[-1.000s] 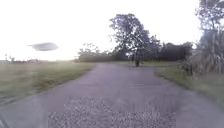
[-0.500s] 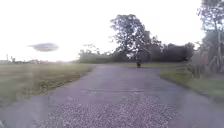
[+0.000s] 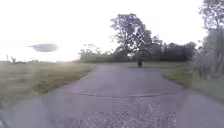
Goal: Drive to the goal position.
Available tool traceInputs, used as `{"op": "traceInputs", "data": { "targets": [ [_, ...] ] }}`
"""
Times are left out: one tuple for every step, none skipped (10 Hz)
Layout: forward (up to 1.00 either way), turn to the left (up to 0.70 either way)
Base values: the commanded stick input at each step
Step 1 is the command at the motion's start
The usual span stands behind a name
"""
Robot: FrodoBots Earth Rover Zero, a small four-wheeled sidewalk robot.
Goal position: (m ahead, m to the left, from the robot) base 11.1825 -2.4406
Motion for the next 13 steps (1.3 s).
{"op": "traceInputs", "data": {
  "targets": [
    [0.70,0.00],
    [0.70,0.00],
    [0.70,0.00],
    [0.70,0.00],
    [0.70,0.00],
    [0.70,0.00],
    [0.70,0.00],
    [0.70,0.00],
    [0.70,0.00],
    [0.70,0.00],
    [0.70,0.00],
    [0.70,0.00],
    [0.70,0.00]
  ]
}}
